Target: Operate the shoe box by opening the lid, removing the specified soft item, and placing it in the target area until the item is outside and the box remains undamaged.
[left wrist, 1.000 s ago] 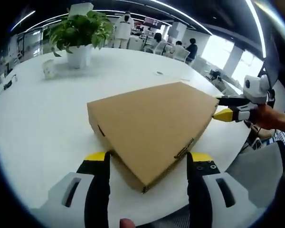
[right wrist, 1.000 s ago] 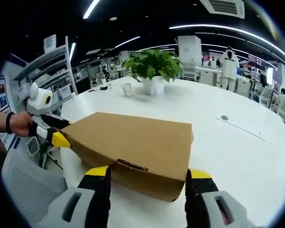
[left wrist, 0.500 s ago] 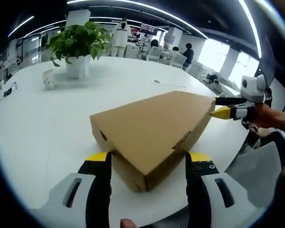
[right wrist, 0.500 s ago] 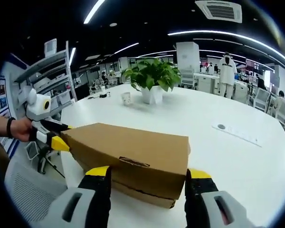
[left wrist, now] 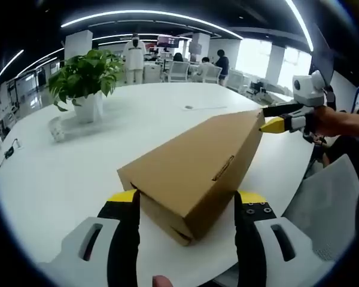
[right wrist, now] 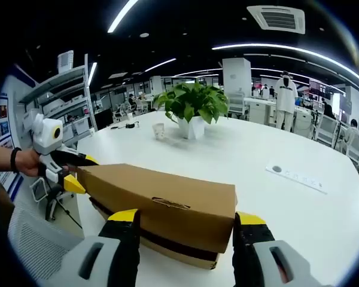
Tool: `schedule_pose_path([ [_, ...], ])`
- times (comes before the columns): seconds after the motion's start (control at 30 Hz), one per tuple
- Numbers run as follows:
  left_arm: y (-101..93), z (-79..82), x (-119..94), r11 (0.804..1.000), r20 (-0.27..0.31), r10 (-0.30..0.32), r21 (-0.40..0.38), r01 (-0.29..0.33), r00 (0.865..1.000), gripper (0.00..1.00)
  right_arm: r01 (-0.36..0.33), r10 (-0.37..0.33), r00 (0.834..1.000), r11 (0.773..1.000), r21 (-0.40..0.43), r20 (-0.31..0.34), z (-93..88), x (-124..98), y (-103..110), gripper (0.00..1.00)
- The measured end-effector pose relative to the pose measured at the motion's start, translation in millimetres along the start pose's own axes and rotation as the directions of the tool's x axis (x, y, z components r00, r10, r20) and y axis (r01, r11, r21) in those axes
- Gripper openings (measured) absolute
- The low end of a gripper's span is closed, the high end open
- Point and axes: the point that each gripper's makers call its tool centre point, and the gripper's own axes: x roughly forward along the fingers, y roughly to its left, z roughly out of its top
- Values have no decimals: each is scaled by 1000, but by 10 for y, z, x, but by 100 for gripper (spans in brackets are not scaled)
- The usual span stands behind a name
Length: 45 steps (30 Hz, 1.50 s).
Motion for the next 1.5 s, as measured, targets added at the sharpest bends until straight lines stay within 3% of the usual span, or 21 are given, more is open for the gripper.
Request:
schedule_pose_path([
  [0.3,79,49,-16,994,-3,26,103,-25,1000,58,-3,2,999,1000,18,38,185,-20,-16,60],
  [0.43,120,60,-21,983,-8,49,180,-47,999,54,-5,3,999,1000,22,52,246,-16,-28,60],
  [0.83,250,174,-44,957,29,127,259,-130,991,42,-20,19,997,1000,10,74,405,-3,-43,60],
  [1.1,349,286,-57,963,52,147,221,-154,988,36,-40,43,995,999,-34,90,531,11,-55,62],
  [1.5,449,382,-78,946,75,209,239,-221,975,25,-52,58,993,997,-59,105,678,49,-73,64],
])
